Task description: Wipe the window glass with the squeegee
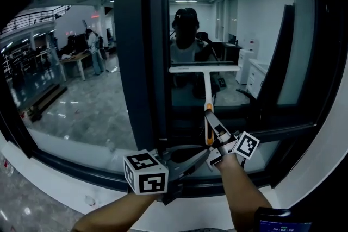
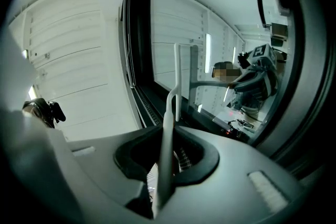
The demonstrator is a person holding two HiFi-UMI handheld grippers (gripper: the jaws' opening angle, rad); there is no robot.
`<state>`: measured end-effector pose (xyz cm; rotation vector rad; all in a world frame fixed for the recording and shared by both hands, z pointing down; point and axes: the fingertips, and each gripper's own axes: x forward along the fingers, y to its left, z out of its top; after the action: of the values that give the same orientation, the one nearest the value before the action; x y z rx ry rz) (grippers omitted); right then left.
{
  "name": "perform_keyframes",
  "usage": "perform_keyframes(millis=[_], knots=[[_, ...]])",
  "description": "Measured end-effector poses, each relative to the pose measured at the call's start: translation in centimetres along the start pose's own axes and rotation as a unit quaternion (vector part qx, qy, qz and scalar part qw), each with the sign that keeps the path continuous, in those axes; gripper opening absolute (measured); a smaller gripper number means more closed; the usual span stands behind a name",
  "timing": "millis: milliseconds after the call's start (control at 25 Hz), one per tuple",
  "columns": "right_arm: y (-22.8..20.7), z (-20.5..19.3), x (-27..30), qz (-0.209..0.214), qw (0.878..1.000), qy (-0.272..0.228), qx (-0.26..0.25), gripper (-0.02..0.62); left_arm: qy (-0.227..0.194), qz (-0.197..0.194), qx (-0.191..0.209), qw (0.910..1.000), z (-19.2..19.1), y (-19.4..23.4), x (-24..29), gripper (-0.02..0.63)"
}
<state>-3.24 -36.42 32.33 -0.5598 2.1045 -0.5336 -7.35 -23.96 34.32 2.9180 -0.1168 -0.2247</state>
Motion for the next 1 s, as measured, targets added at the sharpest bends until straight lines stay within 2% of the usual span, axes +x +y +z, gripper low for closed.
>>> perform_keyframes(millis=[240, 560, 1000], knots=[[-1.3, -0.8, -1.3, -0.017, 1.000, 0.002, 0.014, 0.064, 0.003, 0.011, -0.021, 0.9997, -0.7, 1.6, -0.3, 0.000], [-2.7, -3.4, -4.6, -0.045, 0.998, 0.006, 0.033, 0.064, 0.007, 0.016, -0.025, 0.9995, -3.0, 2.3, -1.3, 0.000], [-4.1, -5.9, -7.8, -0.080, 0.995, 0.013, 0.050, 0.064, 0.003, -0.002, -0.054, 0.9985, -5.2, 2.5, -1.2, 0.000]])
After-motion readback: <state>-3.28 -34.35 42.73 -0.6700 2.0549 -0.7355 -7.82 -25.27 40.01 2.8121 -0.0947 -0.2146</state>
